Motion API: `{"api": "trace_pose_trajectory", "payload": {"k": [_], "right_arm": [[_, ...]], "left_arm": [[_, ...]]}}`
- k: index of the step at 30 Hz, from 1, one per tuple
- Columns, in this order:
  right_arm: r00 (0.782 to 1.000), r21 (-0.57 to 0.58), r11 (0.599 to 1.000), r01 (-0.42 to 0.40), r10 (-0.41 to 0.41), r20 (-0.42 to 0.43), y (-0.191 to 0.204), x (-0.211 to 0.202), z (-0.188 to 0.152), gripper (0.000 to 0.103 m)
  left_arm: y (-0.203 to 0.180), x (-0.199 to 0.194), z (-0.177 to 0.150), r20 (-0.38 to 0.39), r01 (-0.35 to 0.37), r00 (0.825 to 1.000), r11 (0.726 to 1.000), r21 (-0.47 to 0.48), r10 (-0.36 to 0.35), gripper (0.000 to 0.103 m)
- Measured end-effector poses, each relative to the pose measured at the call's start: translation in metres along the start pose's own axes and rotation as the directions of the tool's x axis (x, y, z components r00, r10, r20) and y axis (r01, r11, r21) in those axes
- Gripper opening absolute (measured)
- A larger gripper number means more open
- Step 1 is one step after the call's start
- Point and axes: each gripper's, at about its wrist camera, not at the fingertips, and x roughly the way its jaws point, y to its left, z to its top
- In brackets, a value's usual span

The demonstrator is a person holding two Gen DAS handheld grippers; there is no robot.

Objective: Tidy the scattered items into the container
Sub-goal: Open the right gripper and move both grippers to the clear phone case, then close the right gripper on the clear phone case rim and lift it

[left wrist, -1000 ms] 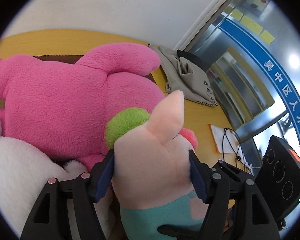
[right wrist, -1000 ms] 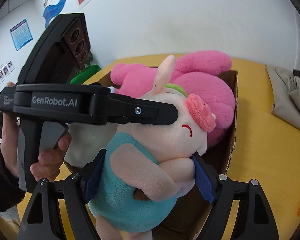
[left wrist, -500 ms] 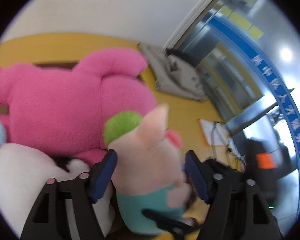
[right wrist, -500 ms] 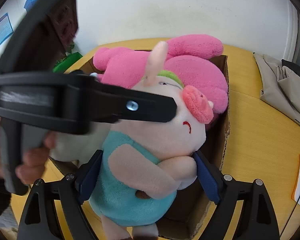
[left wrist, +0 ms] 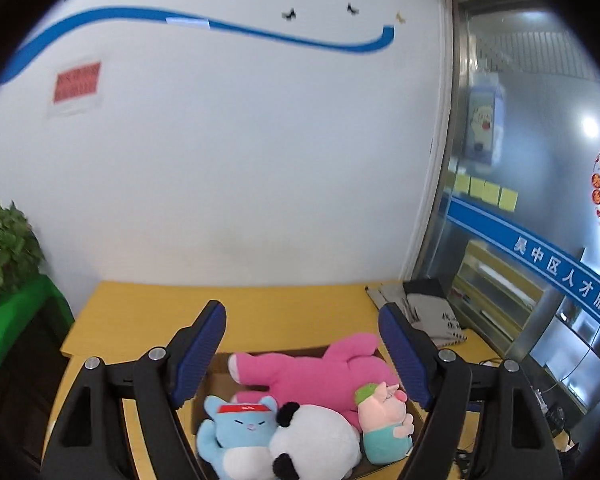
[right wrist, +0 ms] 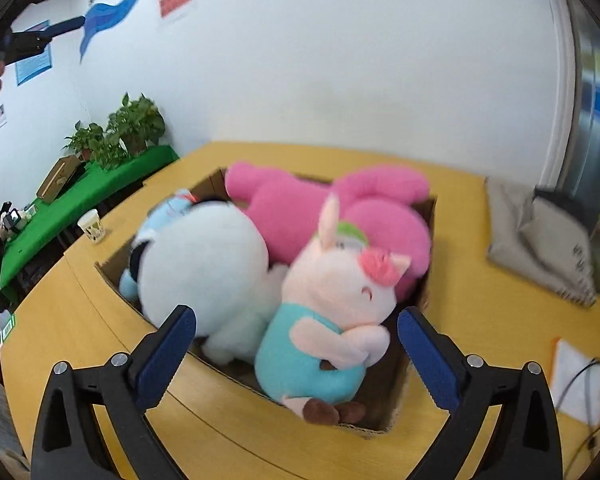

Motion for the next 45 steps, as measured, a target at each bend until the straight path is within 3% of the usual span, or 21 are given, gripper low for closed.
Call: {"api": "trace_pose_trajectory", "payload": {"k": [3,9,12,17,21,25,31,35,40,45], "right_arm": [[0.994,0.009,0.996,-0.089,0.088,0.07,0.022,-0.057,0.009,0.103],[0.991,0.004,0.999,-0.051,0.05,0.121,0.052,-0.12,-0.004,0.103],[0.991,0.005,1.0,0.008,-0.008,0.131,0.066,-0.139,-0.021,0.103],[0.991,0.032,0.996,0.089,-0.092,0.094,0.088,-0.152,-0.059,0.103],[0.983,0.08,0.982,0.172,-0.176,0.048,0.104,-0.156,-0.091,0.103],[0.98,0.149,0.97,0.19,-0.197,0.032,0.117,-0.161,-0.113,0.103],[0.984,0.167,0.971,0.172,-0.178,0.019,0.133,-0.167,-0.141,0.103],[0.988,0.176,0.972,0.156,-0.156,-0.012,0.138,-0.167,-0.166,0.103],[0.988,0.198,0.97,0.141,-0.125,-0.092,0.148,-0.157,-0.201,0.103],[0.982,0.193,0.976,0.1,-0.065,-0.178,0.161,-0.135,-0.233,0.103]], "left_arm": [[-0.003,-0.038,-0.003,0.047,0.015,0.999,1.0,0.012,-0.016,0.079],[-0.025,-0.068,-0.064,-0.071,0.006,0.997,0.993,0.117,0.002,0.079],[-0.035,-0.071,-0.109,-0.141,0.035,0.99,0.994,0.104,-0.02,0.079],[-0.038,-0.084,-0.184,-0.227,0.041,0.974,0.998,0.057,-0.027,0.079],[-0.041,-0.099,-0.225,-0.25,0.051,0.967,0.998,0.028,-0.042,0.079],[-0.048,-0.11,-0.256,-0.276,0.052,0.96,0.999,0.011,-0.047,0.079],[-0.065,-0.124,-0.304,-0.318,0.085,0.944,0.996,-0.025,-0.088,0.079],[-0.073,-0.123,-0.34,-0.383,0.093,0.918,0.995,-0.047,-0.104,0.079],[-0.076,-0.12,-0.382,-0.479,0.072,0.874,0.997,-0.031,-0.078,0.079],[-0.069,-0.109,-0.422,-0.557,0.054,0.824,0.994,-0.099,-0.101,0.079]]}}
